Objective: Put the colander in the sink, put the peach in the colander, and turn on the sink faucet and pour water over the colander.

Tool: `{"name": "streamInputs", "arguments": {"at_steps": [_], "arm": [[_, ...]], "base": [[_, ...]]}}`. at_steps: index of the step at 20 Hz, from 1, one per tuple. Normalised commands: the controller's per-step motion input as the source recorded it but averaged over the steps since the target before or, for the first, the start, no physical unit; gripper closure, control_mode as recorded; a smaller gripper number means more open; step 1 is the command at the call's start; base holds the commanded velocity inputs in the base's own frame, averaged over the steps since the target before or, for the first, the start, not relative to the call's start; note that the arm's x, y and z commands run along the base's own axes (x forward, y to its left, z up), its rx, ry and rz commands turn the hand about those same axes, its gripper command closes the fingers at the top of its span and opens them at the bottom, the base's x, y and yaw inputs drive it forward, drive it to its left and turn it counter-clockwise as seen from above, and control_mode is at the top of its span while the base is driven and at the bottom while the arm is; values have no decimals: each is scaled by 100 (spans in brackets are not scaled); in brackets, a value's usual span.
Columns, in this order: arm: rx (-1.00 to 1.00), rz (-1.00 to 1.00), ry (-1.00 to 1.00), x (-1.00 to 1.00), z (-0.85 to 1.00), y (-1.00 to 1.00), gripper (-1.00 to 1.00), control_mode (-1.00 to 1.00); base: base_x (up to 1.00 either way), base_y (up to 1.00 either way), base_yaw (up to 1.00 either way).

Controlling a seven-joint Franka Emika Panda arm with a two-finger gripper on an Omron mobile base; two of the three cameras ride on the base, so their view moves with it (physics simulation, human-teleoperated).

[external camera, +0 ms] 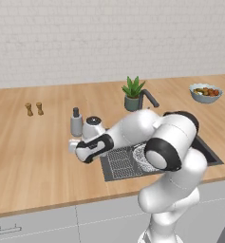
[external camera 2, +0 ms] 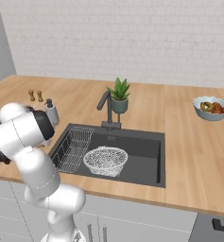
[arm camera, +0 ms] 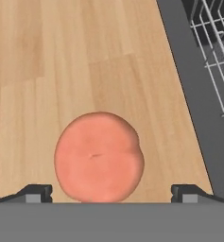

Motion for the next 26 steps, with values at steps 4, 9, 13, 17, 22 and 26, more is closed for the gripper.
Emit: {"name": "streamInputs", "arguments": {"at_steps": [4,9,13,17,22,26], "arm": [[-2,5,0,13,-17,0,-100,-100],[-3,6,0,14,-14,0,-100,-100],[-7,6,0,18,-9,0,-100,-100],[-4,7,0,-3,-21,1,100,-100],[-2,5,1,-10,-27,0,100,-100],[0,1,0,-24,-13,-19,100,-100]], "base": [[0,0,0],[0,0,0],[0,0,0],[0,0,0],[0,0,0],[0,0,0]]}}
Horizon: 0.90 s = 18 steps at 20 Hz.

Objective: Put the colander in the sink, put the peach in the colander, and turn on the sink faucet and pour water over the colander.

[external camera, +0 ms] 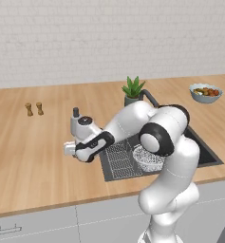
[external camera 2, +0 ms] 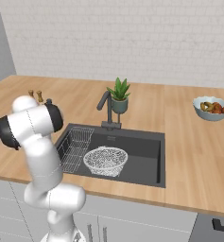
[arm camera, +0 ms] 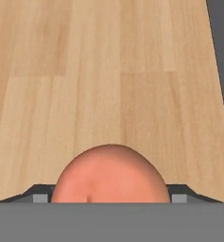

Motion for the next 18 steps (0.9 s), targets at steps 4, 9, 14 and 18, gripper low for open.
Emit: {"name": "streamInputs", "arguments": {"at_steps": [4,9,14,18], "arm": [[0,0,0,-27,21,-50,100,-100],[0,0,0,-43,44,-62,100,-100],[0,4,0,-62,42,-74,100,-100],[0,4,0,-61,37,-76,100,-100]], "base": [[0,0,0],[0,0,0],[0,0,0],[0,0,0]]}}
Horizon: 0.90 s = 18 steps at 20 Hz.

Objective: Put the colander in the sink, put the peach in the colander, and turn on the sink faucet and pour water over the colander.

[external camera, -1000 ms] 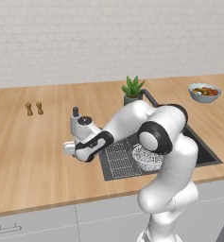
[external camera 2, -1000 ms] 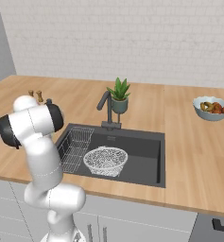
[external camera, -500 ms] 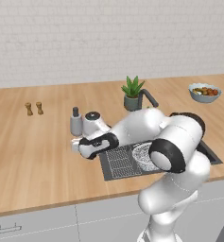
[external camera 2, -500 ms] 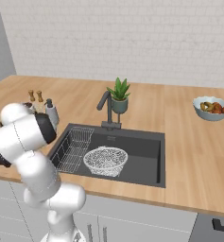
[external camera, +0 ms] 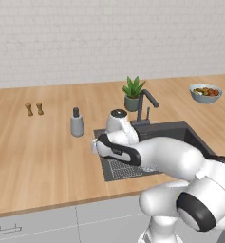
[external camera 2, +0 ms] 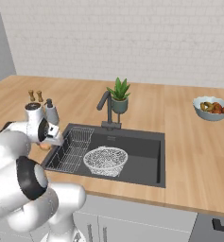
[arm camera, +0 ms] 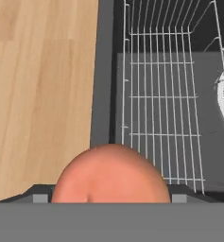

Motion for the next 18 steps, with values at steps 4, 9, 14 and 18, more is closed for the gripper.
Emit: {"name": "streamInputs", "arguments": {"at_steps": [4,9,14,18], "arm": [[0,9,0,-41,39,-82,100,-100],[1,13,-1,-11,32,-85,100,-100],[1,13,-5,-8,21,-88,100,-100],[4,2,0,1,18,-90,100,-100]], "base": [[0,0,0],[0,0,0],[0,0,0],[0,0,0]]}}
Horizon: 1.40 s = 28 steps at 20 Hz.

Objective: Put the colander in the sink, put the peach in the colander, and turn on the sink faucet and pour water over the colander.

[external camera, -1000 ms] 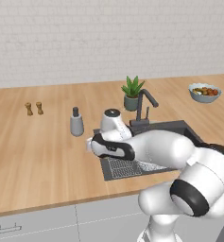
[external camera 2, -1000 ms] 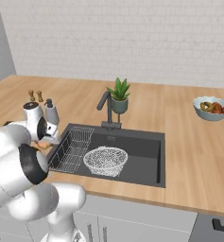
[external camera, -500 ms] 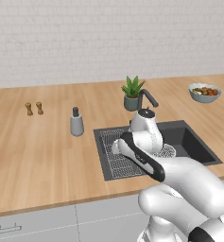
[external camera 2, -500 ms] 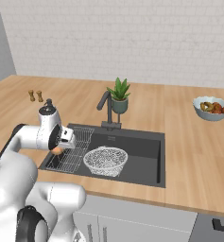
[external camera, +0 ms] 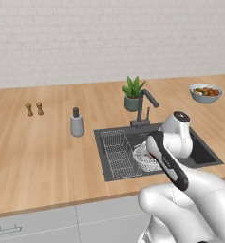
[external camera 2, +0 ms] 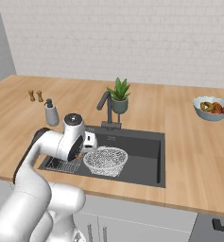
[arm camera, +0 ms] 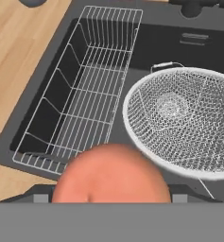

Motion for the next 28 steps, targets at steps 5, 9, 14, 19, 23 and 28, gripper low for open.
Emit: {"name": "streamInputs", "arguments": {"at_steps": [5,9,14,19,23,28], "arm": [[6,0,0,15,10,-84,100,-100],[12,0,0,42,1,-73,100,-100],[16,0,2,60,0,-54,100,-100],[13,0,12,75,2,-32,100,-100],[2,2,24,44,-5,-11,100,-100],[0,8,15,27,-25,-5,100,-100]], "base": [[0,0,0],[0,0,0],[0,0,0],[0,0,0],[0,0,0],[0,0,0]]}}
